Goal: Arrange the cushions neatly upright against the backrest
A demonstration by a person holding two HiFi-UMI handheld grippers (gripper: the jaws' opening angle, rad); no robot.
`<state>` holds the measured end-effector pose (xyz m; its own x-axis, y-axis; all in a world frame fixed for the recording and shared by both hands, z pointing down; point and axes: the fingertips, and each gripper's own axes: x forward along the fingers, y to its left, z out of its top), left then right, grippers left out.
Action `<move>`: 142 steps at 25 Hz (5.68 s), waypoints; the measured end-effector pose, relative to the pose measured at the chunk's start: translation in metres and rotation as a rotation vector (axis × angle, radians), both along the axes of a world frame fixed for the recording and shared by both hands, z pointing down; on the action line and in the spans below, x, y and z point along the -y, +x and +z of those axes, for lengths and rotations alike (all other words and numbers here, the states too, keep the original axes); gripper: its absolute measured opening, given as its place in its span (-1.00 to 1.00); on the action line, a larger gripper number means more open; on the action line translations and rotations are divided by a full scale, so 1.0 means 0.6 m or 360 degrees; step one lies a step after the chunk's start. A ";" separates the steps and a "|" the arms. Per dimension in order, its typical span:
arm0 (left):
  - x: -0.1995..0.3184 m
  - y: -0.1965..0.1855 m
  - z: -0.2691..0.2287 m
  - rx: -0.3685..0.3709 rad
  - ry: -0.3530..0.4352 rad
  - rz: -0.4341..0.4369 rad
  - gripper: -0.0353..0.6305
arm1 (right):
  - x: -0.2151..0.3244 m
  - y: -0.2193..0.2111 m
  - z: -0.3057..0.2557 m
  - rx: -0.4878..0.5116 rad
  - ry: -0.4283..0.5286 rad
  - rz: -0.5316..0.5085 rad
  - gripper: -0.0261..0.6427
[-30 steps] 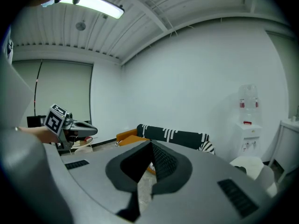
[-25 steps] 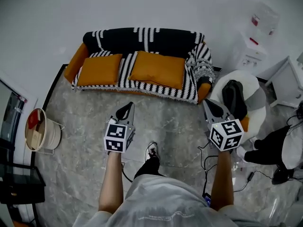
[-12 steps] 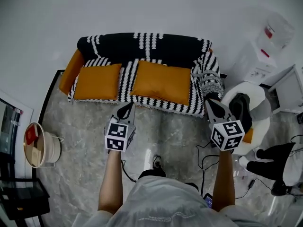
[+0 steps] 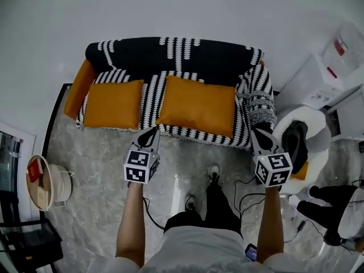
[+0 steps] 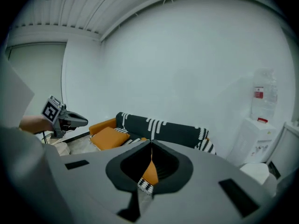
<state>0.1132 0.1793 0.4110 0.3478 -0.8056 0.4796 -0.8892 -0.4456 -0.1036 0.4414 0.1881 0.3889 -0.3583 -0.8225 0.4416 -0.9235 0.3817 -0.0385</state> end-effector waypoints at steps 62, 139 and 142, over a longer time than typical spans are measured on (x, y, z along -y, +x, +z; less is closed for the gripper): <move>0.414 -0.150 0.548 0.0239 -0.0796 -0.0494 -0.81 | 0.367 0.104 0.640 -0.0269 -0.1109 -0.0390 -0.88; 1.000 -0.181 0.273 -0.0089 -0.0348 -0.0466 -0.61 | 1.005 0.041 0.275 -0.0203 -0.0467 0.0197 -0.81; 0.956 -0.183 0.224 -0.0085 -0.0290 -0.0492 -0.70 | 0.979 0.013 0.228 -0.0160 -0.0407 0.0151 -0.84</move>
<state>0.0035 -0.3943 0.5454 0.1299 -0.7796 0.6126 -0.9868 -0.1619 0.0032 0.4489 -0.3995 0.5256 -0.2291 -0.7077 0.6683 -0.9586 0.2832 -0.0287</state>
